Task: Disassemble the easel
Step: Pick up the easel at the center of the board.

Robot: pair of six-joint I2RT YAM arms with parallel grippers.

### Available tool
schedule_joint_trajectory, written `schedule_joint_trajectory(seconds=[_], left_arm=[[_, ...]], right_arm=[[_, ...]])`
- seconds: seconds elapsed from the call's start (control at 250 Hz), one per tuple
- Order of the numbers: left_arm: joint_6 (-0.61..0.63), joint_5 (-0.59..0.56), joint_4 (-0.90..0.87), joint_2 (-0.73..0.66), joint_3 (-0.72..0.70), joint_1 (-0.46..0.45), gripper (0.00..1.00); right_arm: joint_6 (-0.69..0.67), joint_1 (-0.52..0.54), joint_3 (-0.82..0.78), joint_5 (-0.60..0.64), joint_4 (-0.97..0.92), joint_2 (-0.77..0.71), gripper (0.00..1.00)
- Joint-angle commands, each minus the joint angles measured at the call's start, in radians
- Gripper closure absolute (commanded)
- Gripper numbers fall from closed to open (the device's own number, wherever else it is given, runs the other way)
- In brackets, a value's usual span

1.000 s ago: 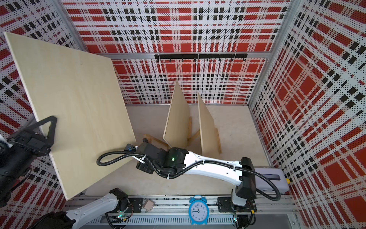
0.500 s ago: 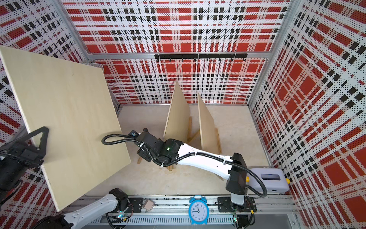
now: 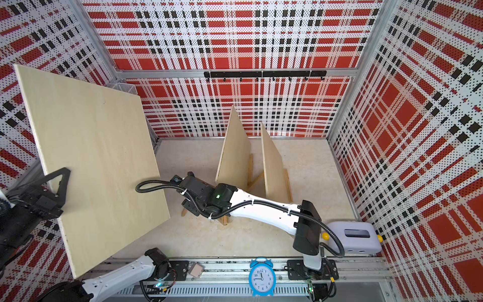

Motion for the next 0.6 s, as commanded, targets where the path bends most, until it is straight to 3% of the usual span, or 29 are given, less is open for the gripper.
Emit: schedule_joint_trajectory(seconds=[0.0,0.356,0.596], left_arm=[[-0.038,-0.037,0.219,-0.007,0.001,-0.014,1.0],[-0.077,-0.046,0.168,-0.009,-0.041,-0.03,1.0],[-0.084,-0.059,0.145,0.003,-0.04,-0.041,1.0]], right_arm=[[0.012,-0.011,0.04,-0.008,0.023,0.021,0.45],[0.007,-0.034,0.067,-0.032,0.022,0.058,0.48],[0.007,-0.035,0.078,-0.053,0.019,0.079,0.55]])
